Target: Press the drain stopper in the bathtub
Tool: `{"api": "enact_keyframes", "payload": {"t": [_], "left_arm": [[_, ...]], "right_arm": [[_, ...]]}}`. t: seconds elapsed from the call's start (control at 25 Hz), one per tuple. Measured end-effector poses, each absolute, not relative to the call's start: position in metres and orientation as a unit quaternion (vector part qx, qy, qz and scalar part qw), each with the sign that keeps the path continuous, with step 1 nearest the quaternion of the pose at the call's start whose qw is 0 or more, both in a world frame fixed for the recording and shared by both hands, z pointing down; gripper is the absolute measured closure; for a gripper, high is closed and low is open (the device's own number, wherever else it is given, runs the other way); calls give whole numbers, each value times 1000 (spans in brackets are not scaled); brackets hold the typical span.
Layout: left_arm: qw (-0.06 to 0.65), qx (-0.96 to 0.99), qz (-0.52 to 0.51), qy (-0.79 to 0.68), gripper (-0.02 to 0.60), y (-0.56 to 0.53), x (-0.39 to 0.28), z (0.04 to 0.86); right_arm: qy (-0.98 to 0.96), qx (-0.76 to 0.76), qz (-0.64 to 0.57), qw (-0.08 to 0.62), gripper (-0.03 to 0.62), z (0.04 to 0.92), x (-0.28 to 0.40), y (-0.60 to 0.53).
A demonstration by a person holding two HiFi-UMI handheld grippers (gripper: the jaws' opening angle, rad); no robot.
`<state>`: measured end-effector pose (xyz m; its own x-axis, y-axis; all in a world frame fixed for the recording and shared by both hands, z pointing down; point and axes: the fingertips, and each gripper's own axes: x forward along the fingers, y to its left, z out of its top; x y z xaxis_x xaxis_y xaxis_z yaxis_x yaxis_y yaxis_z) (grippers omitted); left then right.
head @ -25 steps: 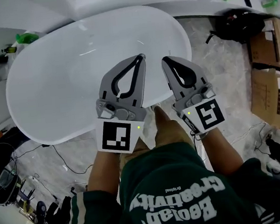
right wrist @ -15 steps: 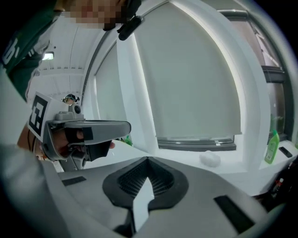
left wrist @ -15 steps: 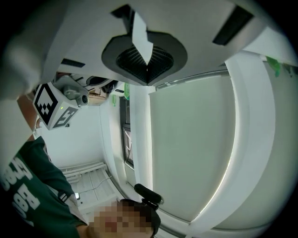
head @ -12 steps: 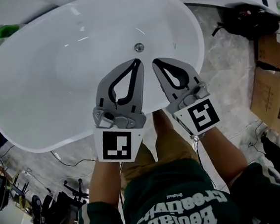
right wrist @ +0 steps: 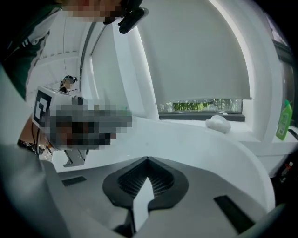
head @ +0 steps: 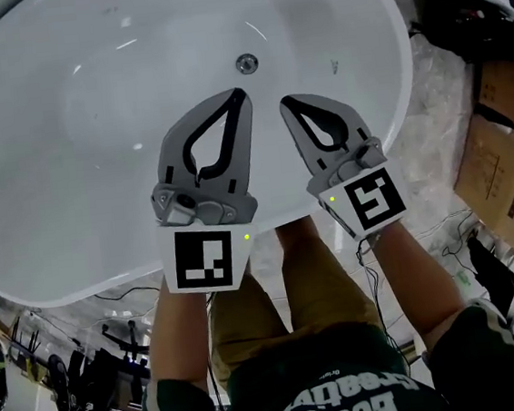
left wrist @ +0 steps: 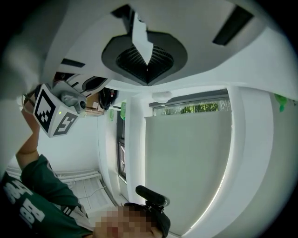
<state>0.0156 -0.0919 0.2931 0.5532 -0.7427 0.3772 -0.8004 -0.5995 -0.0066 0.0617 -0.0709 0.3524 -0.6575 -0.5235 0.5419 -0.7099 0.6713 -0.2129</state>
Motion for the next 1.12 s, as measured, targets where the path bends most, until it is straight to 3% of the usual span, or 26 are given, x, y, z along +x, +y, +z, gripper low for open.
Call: {"api": "enact_keyframes", "payload": {"t": [0.76,1.12], "left_arm": [[105,866,176,-457,577,-117,9,440],[125,853,173,-477,576,-117,-2,479]], "right_arm": [[-872,310,241,292,583,558,48,-101],[-865,261,220,369,583,639,41,-97]]}}
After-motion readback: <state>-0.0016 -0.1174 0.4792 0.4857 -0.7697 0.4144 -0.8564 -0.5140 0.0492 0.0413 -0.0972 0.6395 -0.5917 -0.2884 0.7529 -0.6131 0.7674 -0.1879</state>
